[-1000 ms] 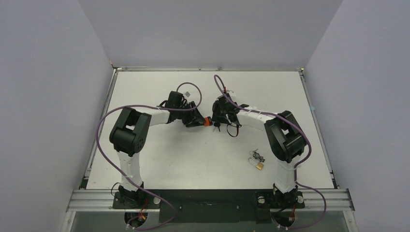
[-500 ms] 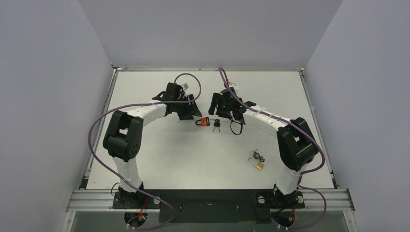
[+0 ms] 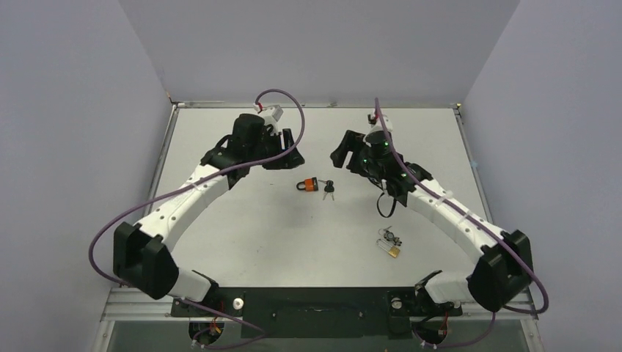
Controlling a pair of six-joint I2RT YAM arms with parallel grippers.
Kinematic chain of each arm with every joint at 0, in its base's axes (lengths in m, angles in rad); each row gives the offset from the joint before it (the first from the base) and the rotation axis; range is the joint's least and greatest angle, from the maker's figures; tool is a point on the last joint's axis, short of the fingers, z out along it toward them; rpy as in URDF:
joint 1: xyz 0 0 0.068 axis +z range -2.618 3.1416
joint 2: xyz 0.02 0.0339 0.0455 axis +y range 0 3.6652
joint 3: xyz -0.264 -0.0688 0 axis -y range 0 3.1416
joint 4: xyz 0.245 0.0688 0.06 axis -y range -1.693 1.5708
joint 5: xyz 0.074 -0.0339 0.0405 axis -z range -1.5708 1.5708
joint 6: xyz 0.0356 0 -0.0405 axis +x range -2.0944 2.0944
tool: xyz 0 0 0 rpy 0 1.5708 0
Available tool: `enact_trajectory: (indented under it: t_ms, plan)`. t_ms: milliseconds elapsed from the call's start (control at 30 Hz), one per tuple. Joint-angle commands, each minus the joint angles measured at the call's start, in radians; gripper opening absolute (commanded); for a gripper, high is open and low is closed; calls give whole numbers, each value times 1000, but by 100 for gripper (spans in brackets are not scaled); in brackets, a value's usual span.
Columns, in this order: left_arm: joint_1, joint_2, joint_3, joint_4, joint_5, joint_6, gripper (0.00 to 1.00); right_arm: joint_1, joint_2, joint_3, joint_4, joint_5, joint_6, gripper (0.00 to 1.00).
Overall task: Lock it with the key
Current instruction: Reset both arms
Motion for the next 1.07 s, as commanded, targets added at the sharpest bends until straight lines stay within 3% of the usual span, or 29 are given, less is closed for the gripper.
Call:
enact_trajectory:
  t_ms: [0, 433, 1033]
  plan:
    - [-93, -152, 9, -42, -164, 105, 56, -6, -173, -55, 2, 47, -2, 71]
    - [-152, -400, -36, -132, -242, 89, 60, 8, -540, -188, -26, 126, 23, 73]
    - [-151, -438, -70, -165, -282, 102, 60, 6, -591, -210, -51, 176, 15, 75]
